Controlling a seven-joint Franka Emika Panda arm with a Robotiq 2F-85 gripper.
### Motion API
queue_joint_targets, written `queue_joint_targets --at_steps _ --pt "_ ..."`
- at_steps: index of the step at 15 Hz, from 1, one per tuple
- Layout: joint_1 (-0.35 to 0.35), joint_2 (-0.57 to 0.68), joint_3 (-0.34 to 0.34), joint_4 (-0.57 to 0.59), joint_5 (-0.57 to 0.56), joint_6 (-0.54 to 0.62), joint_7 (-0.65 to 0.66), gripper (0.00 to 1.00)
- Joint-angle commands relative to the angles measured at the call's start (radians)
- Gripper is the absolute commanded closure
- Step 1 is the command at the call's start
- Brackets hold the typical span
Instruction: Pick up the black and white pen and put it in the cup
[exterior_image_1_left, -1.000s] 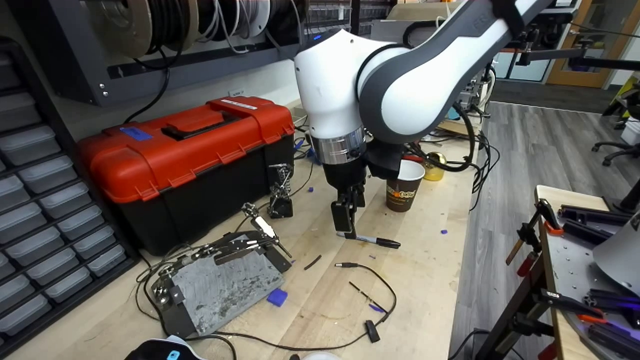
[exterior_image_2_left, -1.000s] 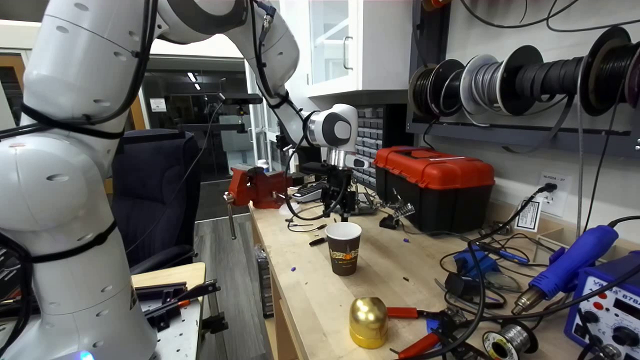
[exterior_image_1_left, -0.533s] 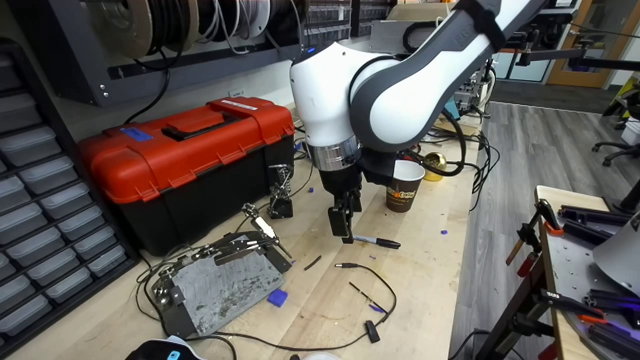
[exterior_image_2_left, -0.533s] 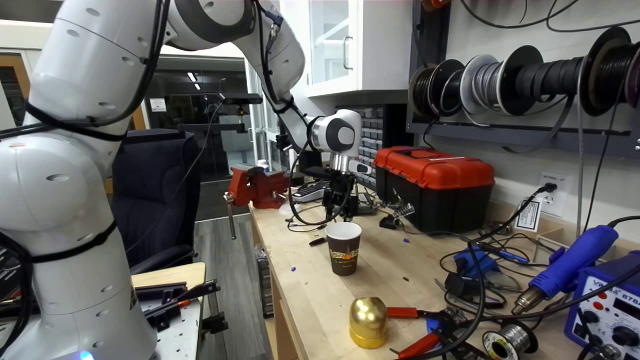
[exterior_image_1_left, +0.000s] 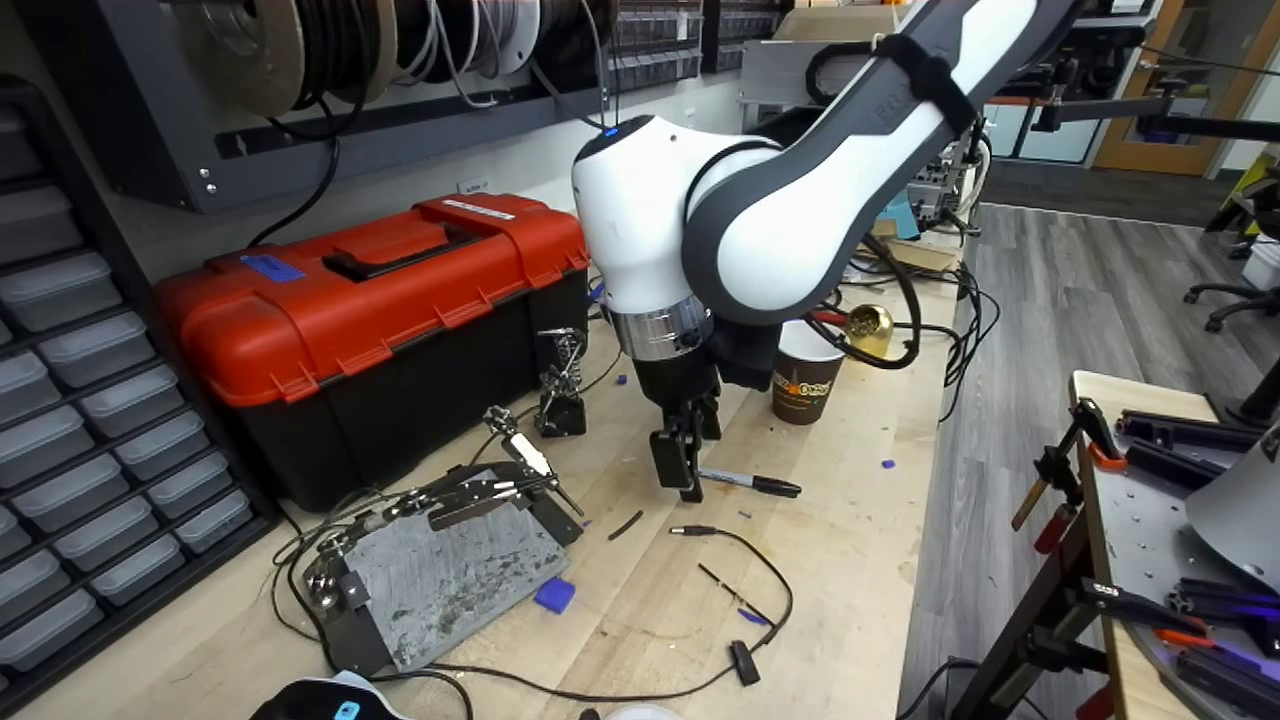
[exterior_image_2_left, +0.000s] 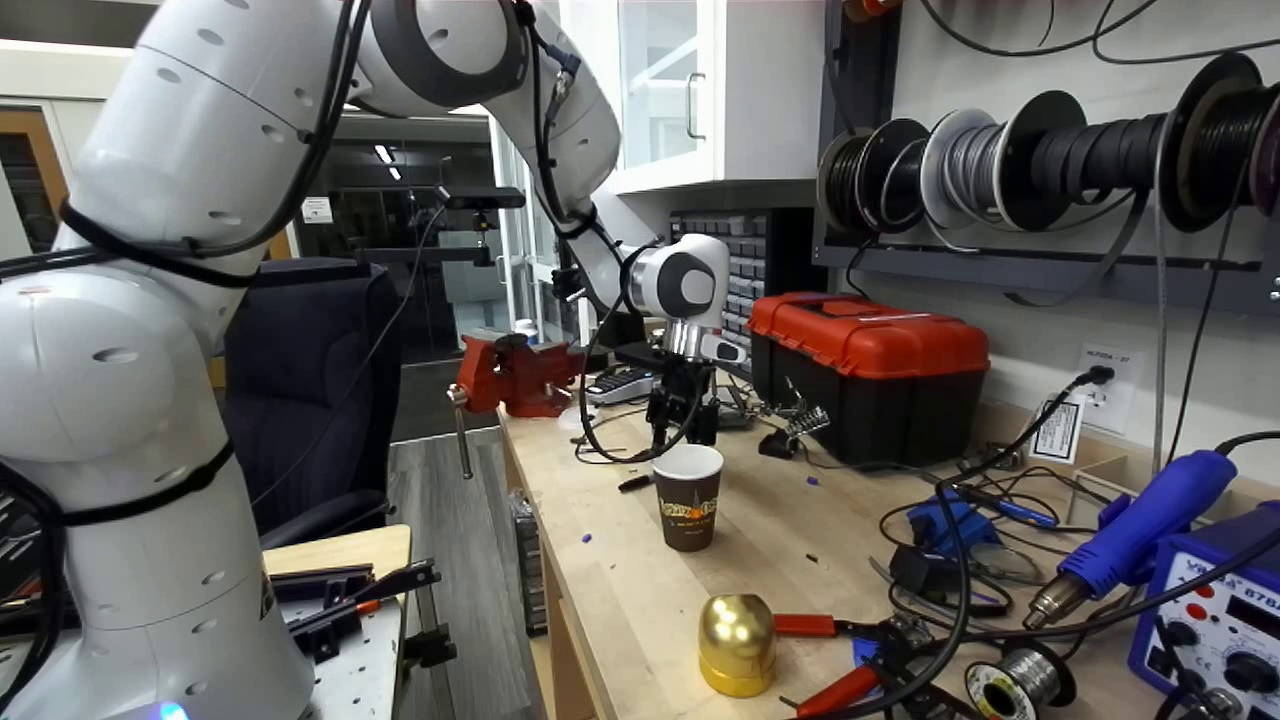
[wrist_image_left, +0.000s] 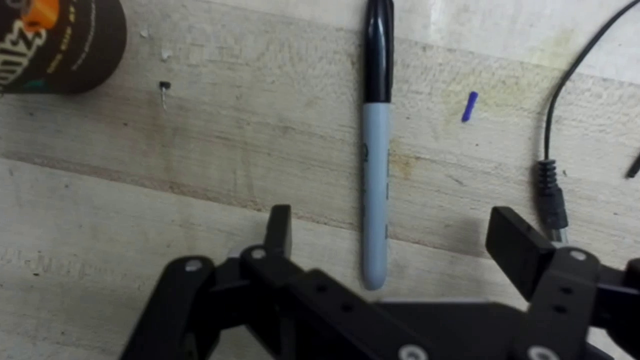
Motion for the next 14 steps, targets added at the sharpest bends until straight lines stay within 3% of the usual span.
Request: queue_joint_targets --at_steps 1,11,14 --pt "0.006 0.002 -0.013 0.002 0.036 0.01 -0.035 0.27" --pt "-0.007 0.0 -0.007 -0.006 0.094 0.021 -0.089 0.98" --pt "-0.015 -0.019 -0.006 -0.029 0.111 0.03 -0.101 1.0"
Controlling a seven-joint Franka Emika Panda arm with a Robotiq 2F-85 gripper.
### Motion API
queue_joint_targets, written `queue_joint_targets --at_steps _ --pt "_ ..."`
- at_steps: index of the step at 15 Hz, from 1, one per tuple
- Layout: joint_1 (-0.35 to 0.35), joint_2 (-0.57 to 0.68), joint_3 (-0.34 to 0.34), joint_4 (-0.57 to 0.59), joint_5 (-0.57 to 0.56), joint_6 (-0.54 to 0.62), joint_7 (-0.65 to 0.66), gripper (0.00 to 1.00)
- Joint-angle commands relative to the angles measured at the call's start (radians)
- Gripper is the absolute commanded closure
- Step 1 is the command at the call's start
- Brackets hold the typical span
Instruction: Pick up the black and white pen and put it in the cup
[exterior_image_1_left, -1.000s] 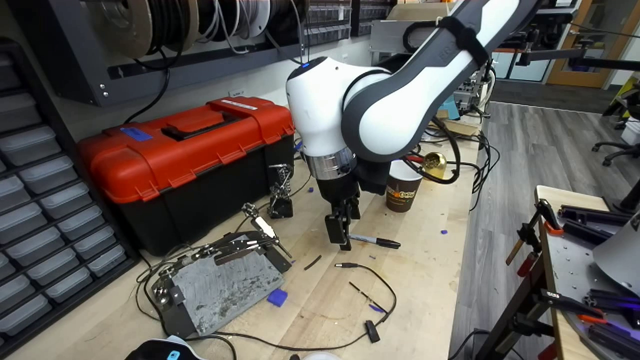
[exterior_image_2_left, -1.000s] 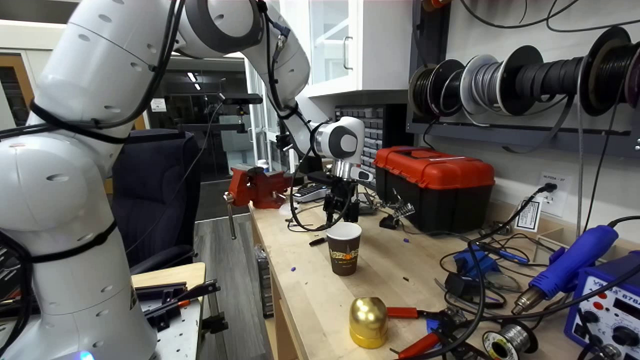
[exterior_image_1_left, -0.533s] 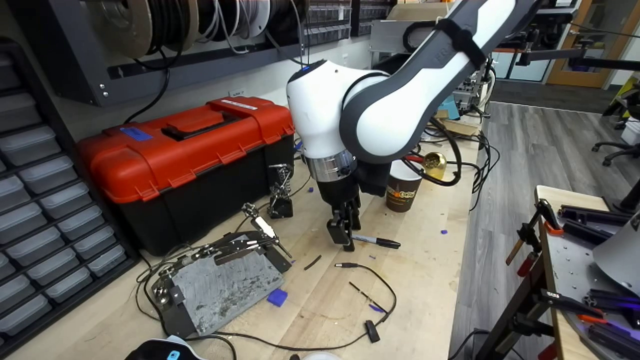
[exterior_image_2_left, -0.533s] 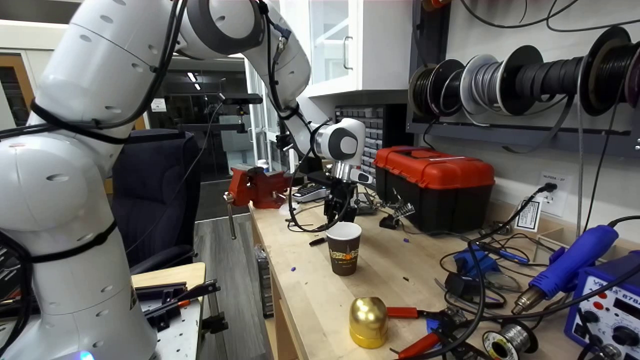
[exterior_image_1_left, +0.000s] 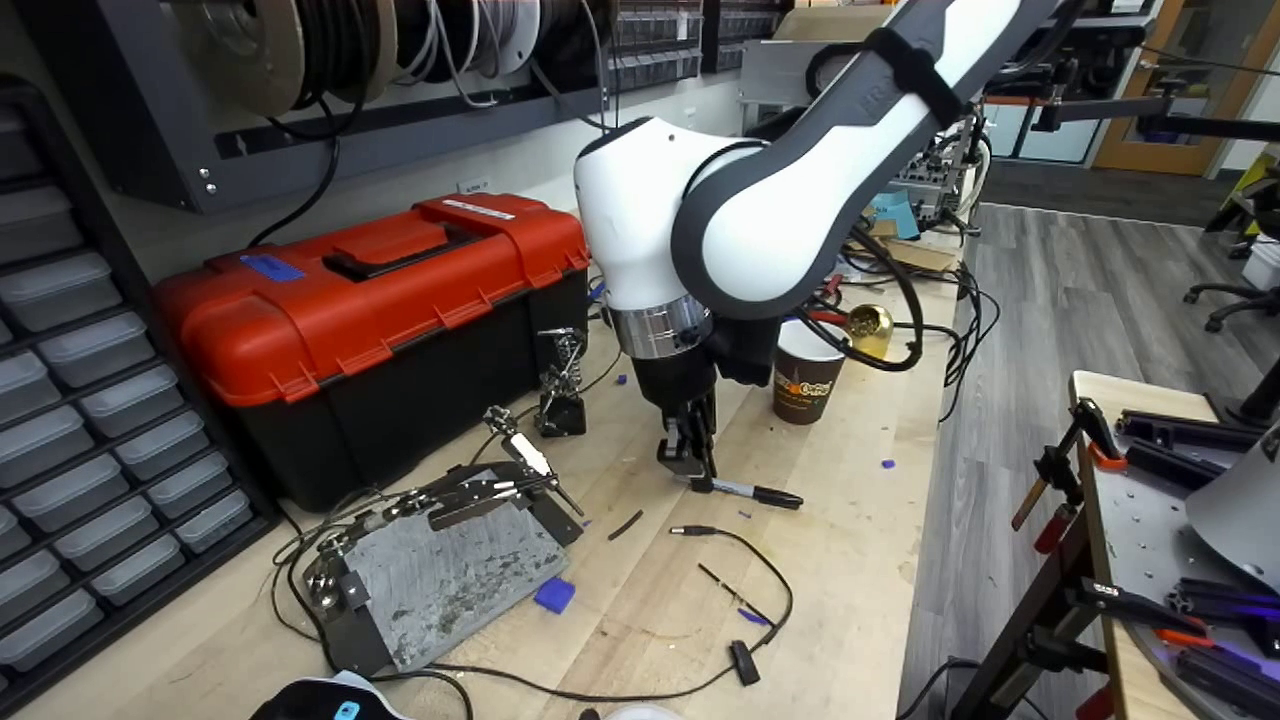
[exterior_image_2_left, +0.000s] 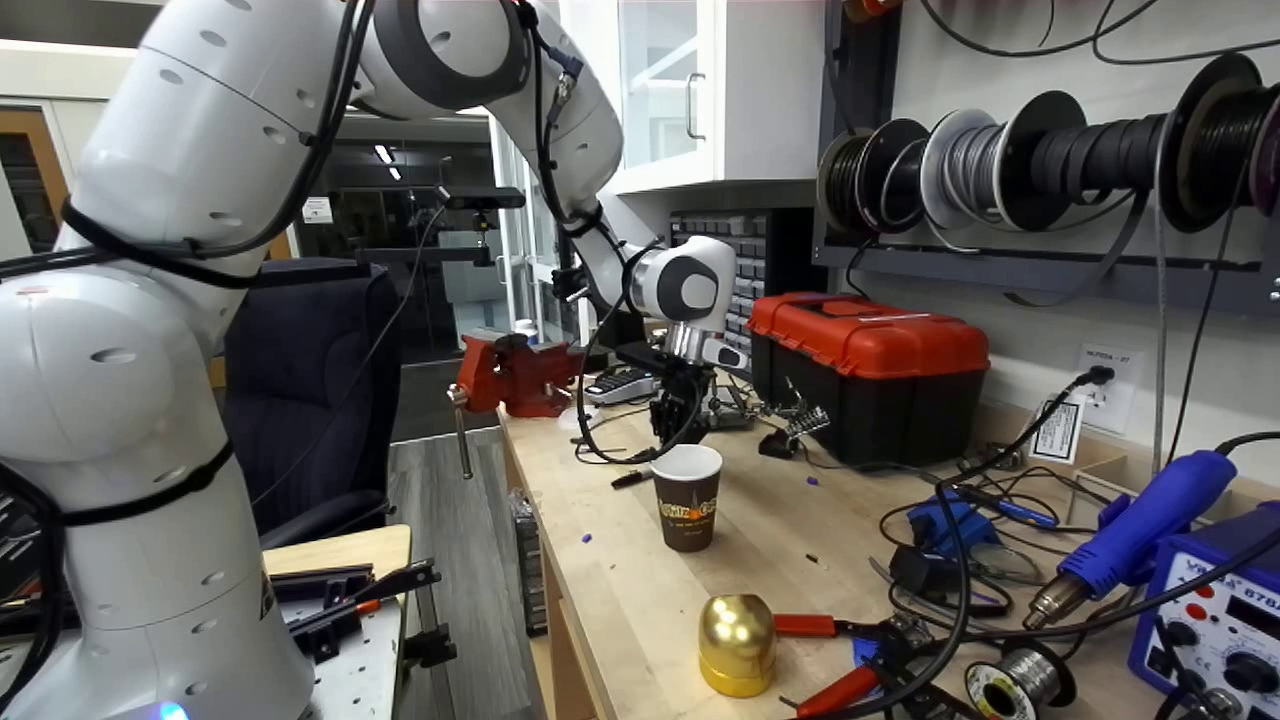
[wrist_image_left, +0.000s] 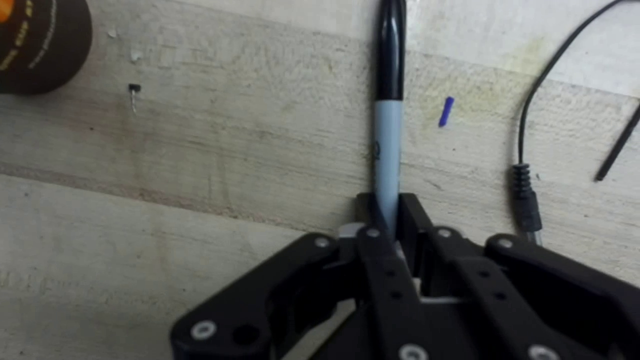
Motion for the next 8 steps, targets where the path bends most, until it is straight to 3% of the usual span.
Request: queue_joint_targets --at_steps 1,8 --pt "-0.013 -0.029 -0.004 -0.04 0.04 0.036 -0.043 1.0" --pt "-0.021 -0.103 -0.012 -0.124 0.073 0.056 -0.03 0.99"
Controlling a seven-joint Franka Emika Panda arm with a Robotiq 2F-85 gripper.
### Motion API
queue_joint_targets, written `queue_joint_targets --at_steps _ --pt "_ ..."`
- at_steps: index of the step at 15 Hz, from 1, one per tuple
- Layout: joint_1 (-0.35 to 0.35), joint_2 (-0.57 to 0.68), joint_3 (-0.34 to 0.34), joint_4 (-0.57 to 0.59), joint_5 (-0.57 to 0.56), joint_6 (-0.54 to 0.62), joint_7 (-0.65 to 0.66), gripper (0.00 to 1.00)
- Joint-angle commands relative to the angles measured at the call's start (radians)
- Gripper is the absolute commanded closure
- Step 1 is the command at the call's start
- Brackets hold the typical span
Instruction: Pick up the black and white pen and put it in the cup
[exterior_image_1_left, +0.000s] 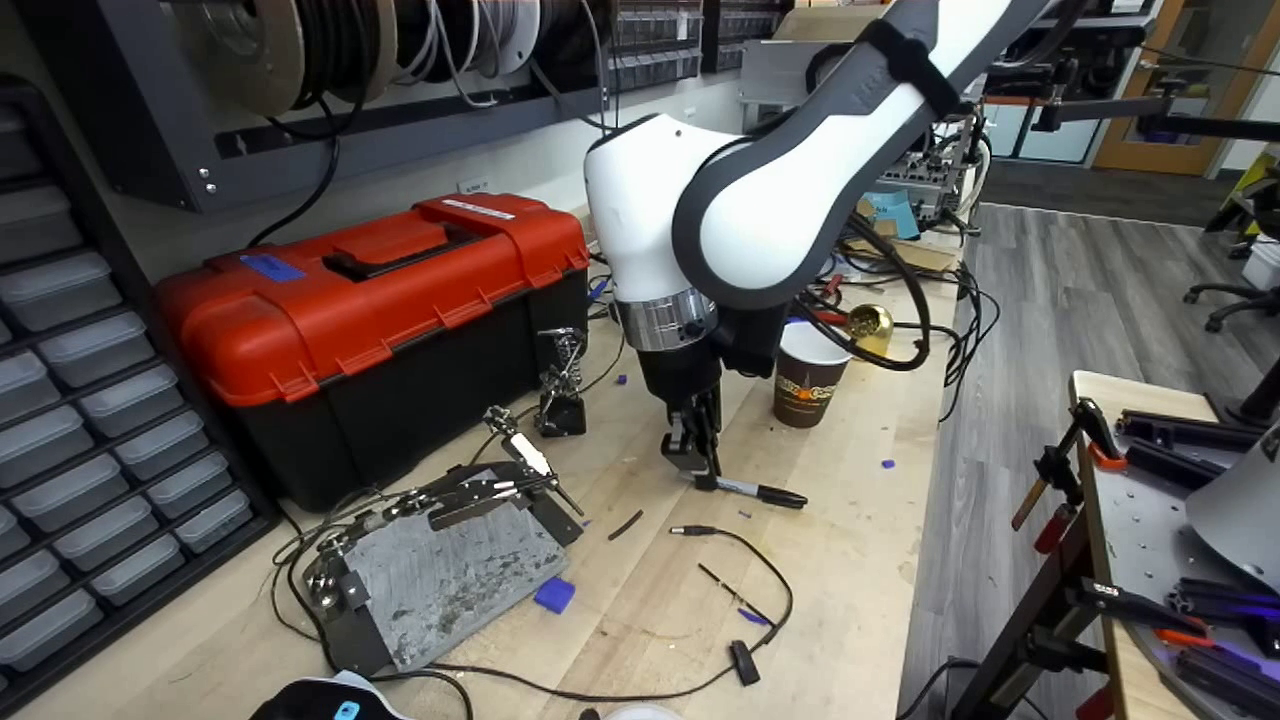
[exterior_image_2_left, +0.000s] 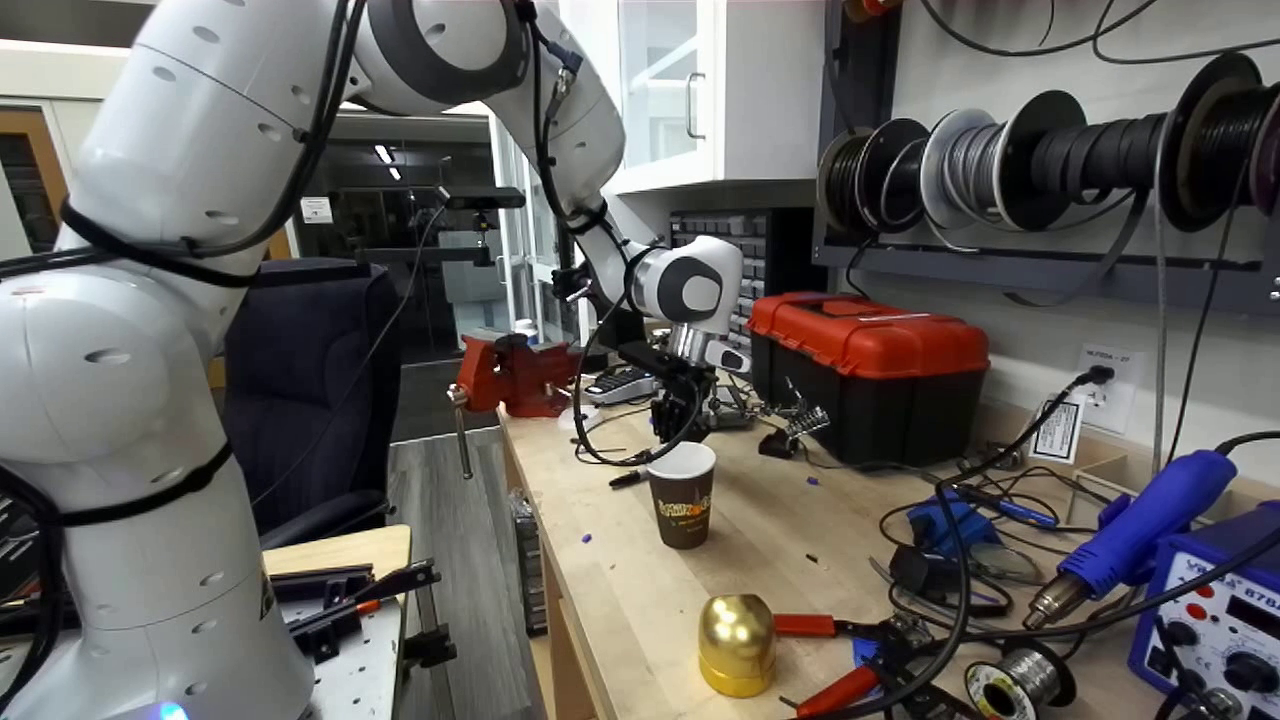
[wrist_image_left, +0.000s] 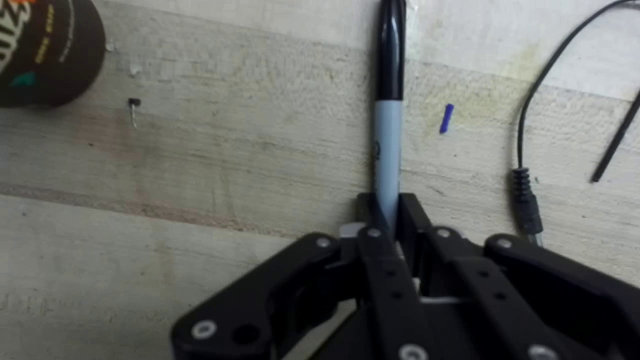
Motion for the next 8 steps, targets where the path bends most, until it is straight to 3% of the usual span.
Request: queue_joint_targets --at_steps 1,8 --pt "0.0 -0.113 -0.016 -0.123 0.019 0.052 0.012 0.99" --pt "0.014 -0.269 -0.038 -0.234 -0.018 0.069 0.097 0.99"
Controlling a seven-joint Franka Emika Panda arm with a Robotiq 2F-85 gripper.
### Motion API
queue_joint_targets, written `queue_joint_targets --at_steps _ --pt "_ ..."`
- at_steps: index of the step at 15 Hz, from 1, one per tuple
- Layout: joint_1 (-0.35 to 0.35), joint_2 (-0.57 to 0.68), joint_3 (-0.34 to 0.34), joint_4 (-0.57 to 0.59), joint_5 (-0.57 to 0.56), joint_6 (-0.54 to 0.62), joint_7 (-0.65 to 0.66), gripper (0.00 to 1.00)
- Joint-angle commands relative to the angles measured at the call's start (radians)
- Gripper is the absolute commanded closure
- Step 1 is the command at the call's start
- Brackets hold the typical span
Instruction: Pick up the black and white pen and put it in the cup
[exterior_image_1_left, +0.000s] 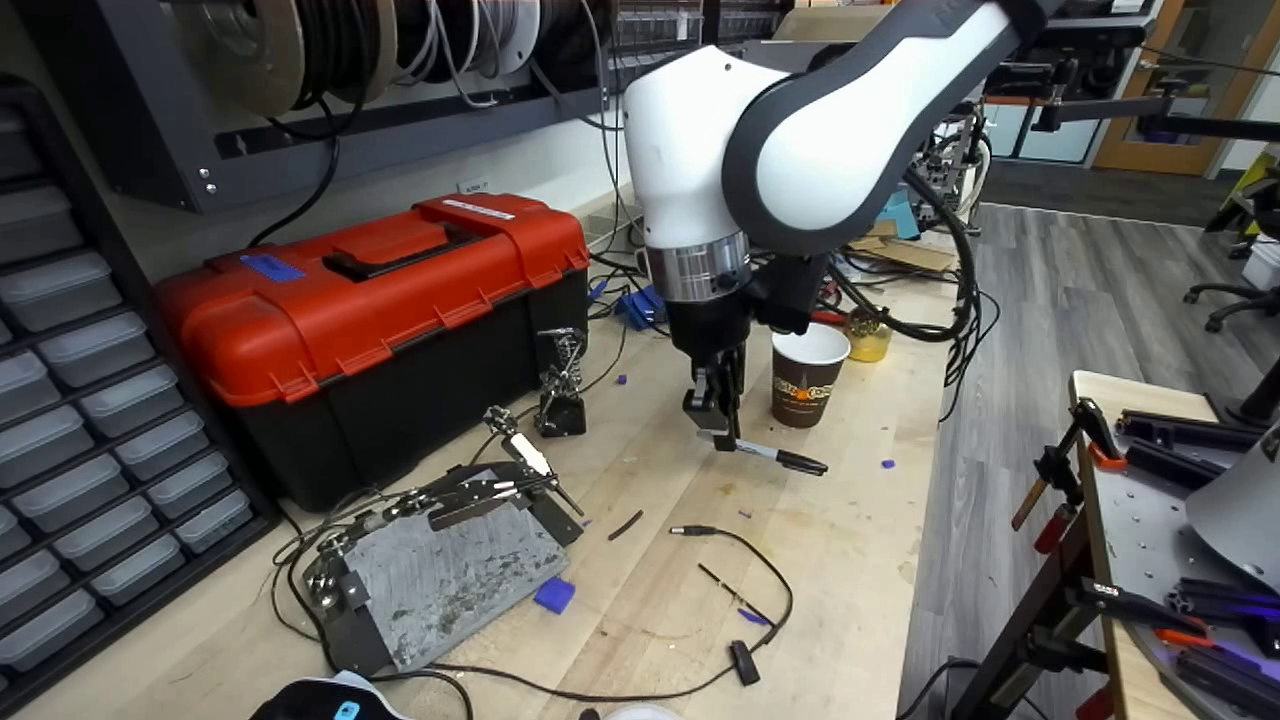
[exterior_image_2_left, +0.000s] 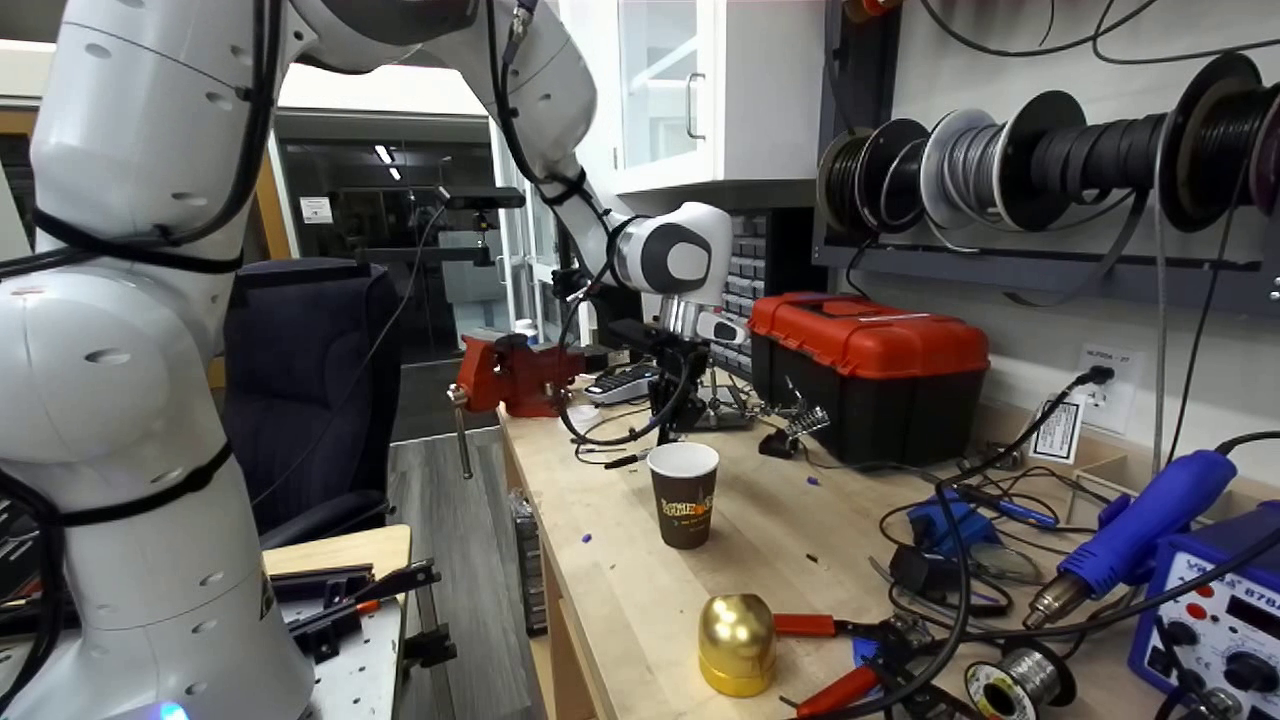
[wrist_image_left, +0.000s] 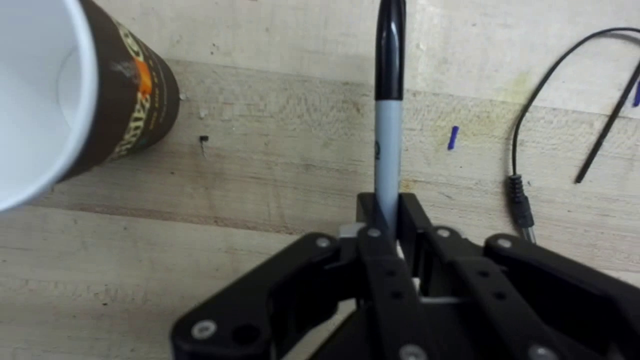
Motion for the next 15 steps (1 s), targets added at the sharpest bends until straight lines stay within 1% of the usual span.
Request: queue_joint_targets --at_steps 1,8,13,15 --pt "0.009 -0.137 -0.013 -0.126 -0.01 0.055 0.059 0.99" --pt "-0.022 -0.315 -0.016 -0.291 0.03 0.198 0.105 0.99" --pt "-0.063 -0.461 -0.028 -0.443 0.093 0.321 0.099 0.99" --pt "-0.079 -0.521 -0.032 -0.496 0.126 0.354 0.088 0.99"
